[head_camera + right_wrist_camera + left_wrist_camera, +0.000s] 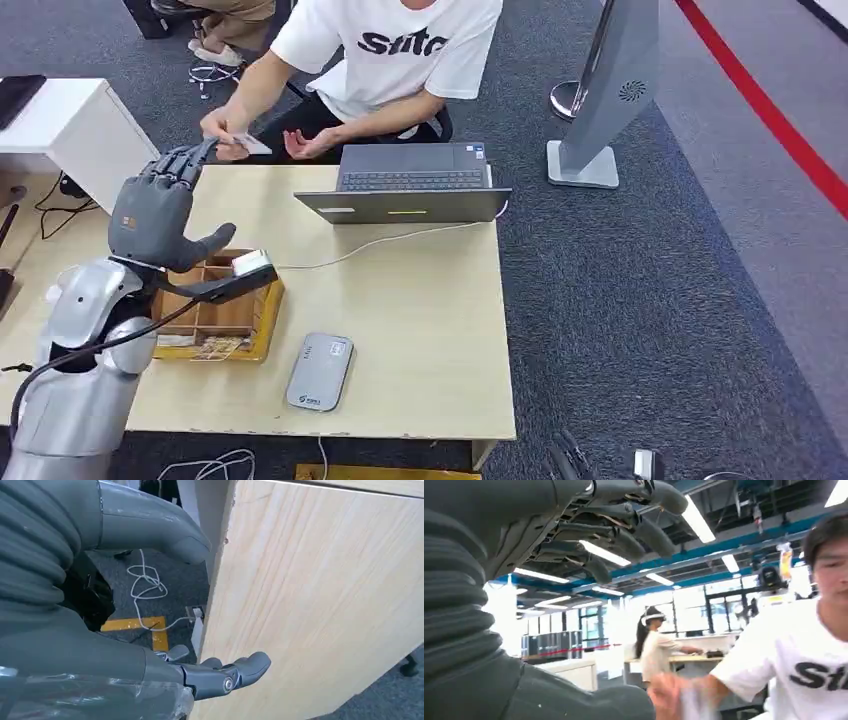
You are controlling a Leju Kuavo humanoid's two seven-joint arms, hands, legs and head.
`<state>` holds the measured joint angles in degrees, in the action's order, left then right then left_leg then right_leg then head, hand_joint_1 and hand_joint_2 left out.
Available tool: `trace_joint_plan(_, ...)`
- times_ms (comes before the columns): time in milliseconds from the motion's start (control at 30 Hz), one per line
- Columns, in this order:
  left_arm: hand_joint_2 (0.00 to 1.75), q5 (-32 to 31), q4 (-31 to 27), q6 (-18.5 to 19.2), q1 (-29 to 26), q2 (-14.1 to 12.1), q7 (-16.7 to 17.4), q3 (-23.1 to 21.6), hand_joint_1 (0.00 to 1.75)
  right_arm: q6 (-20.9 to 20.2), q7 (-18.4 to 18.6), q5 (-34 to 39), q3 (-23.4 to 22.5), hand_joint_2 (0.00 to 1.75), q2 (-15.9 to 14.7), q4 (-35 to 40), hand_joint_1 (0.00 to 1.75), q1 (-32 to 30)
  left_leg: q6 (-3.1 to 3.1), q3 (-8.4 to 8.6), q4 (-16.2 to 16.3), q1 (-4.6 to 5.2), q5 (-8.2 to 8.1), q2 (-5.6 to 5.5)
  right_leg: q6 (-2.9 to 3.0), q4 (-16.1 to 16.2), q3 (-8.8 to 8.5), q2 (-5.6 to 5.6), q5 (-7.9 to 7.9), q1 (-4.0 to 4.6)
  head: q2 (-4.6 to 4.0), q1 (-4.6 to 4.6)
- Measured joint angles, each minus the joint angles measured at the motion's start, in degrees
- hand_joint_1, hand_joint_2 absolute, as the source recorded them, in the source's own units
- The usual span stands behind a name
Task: Pass the card to the sensor for recognition and then transmit it.
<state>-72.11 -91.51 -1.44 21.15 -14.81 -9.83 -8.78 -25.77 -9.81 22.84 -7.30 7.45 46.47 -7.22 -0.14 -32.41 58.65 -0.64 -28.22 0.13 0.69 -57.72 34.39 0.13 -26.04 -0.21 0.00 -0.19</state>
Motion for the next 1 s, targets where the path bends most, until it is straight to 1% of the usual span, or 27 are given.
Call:
trace_joint_plan(67,1.75,1.54,-2.46,0.97,-1.75,-1.14,-1.16,-1.38,0.0,0.75,0.04,0.04,-0.04,1.75,0.0,0.18,0.0,-0.18,0.0,0.0,0.0,0.0,-0.01,0.0,0.0,0.0,0.01,0.0,-0.01,0.0,0.0,0.0)
trace_joint_plan(100,1.75,2.81,-3.57,2.72,-2.47,-2.16,-1.62,-2.62,0.0,1.6,0.31,-0.15,-0.46,1.75,0.19,0.68,0.0,-0.45,-0.02,-0.02,0.0,0.0,-0.02,0.0,0.01,0.0,0.01,-0.01,-0.01,0.0,0.0,-0.02)
trace_joint_plan(133,1.75,3.9,-4.45,3.81,-3.3,-3.71,-1.75,-4.1,0.0,2.38,1.12,-0.75,-1.07,1.75,0.61,1.64,0.0,-0.73,-0.02,-0.01,-0.01,0.0,-0.02,0.0,0.01,0.0,0.02,-0.01,-0.01,0.0,0.0,0.02)
trace_joint_plan(233,1.75,5.51,-6.58,4.68,-5.05,-6.7,-1.77,-8.0,0.0,2.97,2.64,-1.92,-2.93,1.75,1.59,3.95,0.0,-1.4,-0.02,0.0,-0.01,-0.01,-0.02,0.0,0.01,0.0,0.03,0.0,-0.01,0.01,0.0,-0.05)
trace_joint_plan(367,1.75,5.99,-7.81,5.01,-5.39,-8.99,-1.77,-10.17,0.0,2.97,3.06,-2.03,-4.24,1.75,2.38,5.62,0.0,-1.84,-0.02,-0.01,-0.01,-0.01,-0.01,0.0,0.01,0.0,0.01,-0.02,-0.01,0.01,0.0,-0.02)
trace_joint_plan(467,1.75,7.59,-8.79,8.65,-6.23,-11.52,-2.19,-12.56,0.0,2.17,3.26,-3.12,-5.64,1.75,2.77,6.14,0.0,-1.84,-0.02,0.04,-0.01,0.0,-0.01,0.06,0.01,-0.01,-0.02,0.03,0.0,0.0,-0.02,-0.02)
trace_joint_plan(600,1.75,9.2,-9.65,9.84,-7.72,-14.65,-1.34,-16.13,0.0,1.05,3.82,-4.78,-8.08,1.75,3.37,6.36,0.0,-1.8,-0.02,0.02,-0.01,-0.01,-0.01,0.05,0.01,-0.01,-0.02,0.03,-0.01,0.01,0.0,0.0)
trace_joint_plan(700,1.75,9.51,-10.04,9.86,-9.34,-16.45,-0.55,-17.68,0.0,0.61,4.04,-6.03,-9.55,1.75,3.85,6.56,0.0,-1.77,-0.02,0.0,-0.02,-0.01,-0.02,0.07,0.01,-0.01,-0.01,0.06,-0.01,0.01,0.0,0.0)
trace_joint_plan(800,1.75,8.55,-10.19,8.68,-11.91,-17.34,0.81,-18.14,0.0,0.17,4.41,-7.11,-11.04,1.75,4.39,6.86,0.0,-1.75,-0.02,0.01,-0.02,-0.01,-0.03,0.07,0.01,0.0,0.0,0.06,-0.02,0.0,0.0,0.02)
trace_joint_plan(933,1.75,7.41,-10.19,7.06,-16.87,-17.47,1.68,-17.73,0.0,-0.77,5.22,-9.14,-13.6,1.75,5.68,7.8,0.0,-1.8,-0.03,0.01,-0.03,-0.01,-0.04,0.08,0.01,0.0,0.0,0.06,-0.02,0.0,0.0,-0.02)
trace_joint_plan(1000,1.75,5.29,-10.2,4.41,-19.86,-16.92,1.79,-16.46,0.0,-0.94,5.64,-10.12,-14.84,1.75,6.41,8.5,0.0,-1.92,-0.04,0.03,-0.03,-0.01,-0.05,0.1,0.02,0.0,0.01,0.08,-0.03,0.01,-0.02,-0.02)
